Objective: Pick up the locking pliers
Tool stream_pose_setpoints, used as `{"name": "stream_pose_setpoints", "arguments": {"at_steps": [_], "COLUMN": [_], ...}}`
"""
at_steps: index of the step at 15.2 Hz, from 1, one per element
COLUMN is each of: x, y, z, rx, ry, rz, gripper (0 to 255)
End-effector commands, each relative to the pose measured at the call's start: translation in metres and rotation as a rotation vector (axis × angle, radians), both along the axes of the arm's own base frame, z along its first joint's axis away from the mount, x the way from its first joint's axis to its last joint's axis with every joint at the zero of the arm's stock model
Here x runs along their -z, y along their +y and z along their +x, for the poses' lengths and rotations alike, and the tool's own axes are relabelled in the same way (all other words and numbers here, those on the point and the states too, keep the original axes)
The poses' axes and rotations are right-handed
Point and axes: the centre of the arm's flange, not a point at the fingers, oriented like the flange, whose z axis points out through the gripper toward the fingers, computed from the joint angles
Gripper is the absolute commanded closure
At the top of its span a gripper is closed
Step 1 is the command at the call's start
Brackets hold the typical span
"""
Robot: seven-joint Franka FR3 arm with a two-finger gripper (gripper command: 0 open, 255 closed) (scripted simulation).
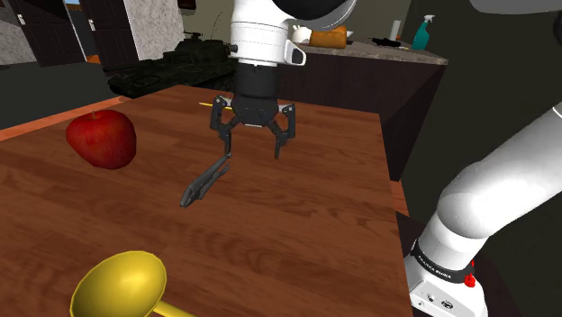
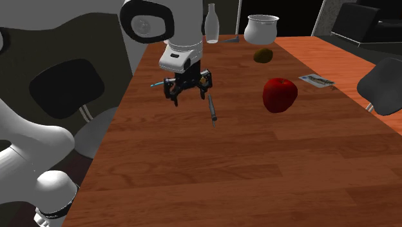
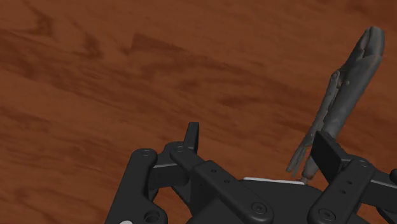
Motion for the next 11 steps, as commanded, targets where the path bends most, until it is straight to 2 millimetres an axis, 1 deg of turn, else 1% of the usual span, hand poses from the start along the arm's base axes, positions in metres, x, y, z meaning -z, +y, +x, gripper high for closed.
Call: {"name": "stream_pose_setpoints", "arguments": {"at_steps": [1,5,6,11], "x": [0.005,0.014,0.016,0.042], "y": [0.023,0.060,0.067,0.067], "z": [0.017,0.054,0.061,0.061], "rx": [0.082,0.229,0.256,0.256], "ry": [0.017,0.049,0.055,0.055], "rz": [0.000,-0.006,-0.007,-0.007], "gripper": [0,0,0,0]}}
